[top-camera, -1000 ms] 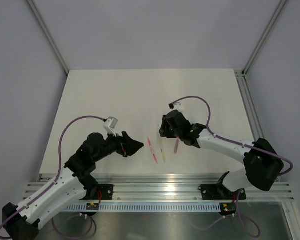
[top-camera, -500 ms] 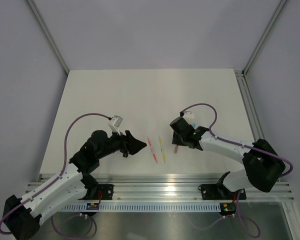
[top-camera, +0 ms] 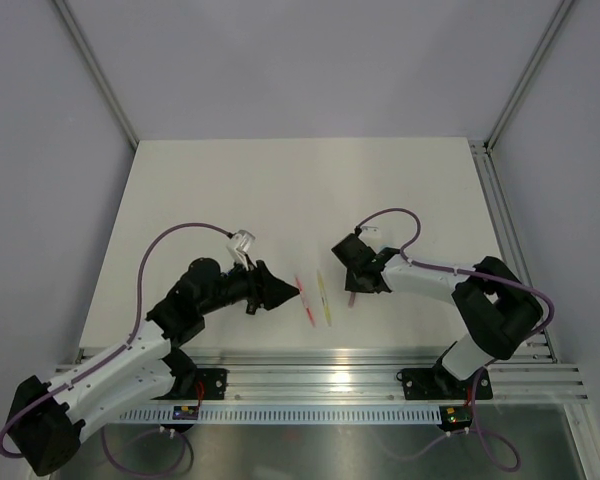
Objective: Insert the pens into the pen caps
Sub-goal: Pick up the pen from the center of the board.
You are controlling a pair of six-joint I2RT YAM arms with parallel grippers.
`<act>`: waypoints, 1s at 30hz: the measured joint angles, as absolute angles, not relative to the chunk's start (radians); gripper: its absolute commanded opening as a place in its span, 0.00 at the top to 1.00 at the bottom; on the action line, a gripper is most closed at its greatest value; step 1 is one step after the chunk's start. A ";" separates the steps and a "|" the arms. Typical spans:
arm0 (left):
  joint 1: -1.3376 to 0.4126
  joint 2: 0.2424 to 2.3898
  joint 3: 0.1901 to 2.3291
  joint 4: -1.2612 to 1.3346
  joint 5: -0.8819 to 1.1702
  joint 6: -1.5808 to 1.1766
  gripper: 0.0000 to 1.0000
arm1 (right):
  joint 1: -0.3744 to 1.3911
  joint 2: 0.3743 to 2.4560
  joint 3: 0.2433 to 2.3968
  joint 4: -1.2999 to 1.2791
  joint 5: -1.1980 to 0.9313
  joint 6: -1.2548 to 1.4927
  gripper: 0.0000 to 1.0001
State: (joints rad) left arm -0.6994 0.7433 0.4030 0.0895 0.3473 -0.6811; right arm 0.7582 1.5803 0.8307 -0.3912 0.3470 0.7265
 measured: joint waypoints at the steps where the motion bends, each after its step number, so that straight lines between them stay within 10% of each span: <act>1: -0.704 0.754 0.403 0.098 0.352 -0.681 0.35 | 0.758 1.586 0.832 -0.391 0.347 0.728 0.71; 12: -0.786 0.877 0.407 0.155 0.368 -0.677 0.36 | 0.749 1.603 0.844 -0.387 0.349 0.732 1.00; 30: -0.871 1.183 0.492 0.358 0.364 -0.717 0.50 | 0.748 0.841 0.486 -0.092 0.329 0.778 1.00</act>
State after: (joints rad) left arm -0.8711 1.1831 0.4923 0.3576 0.3645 -0.7166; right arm 0.7483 0.8410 0.4858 -0.0921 0.3290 0.7776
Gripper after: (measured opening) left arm 0.512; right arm 0.033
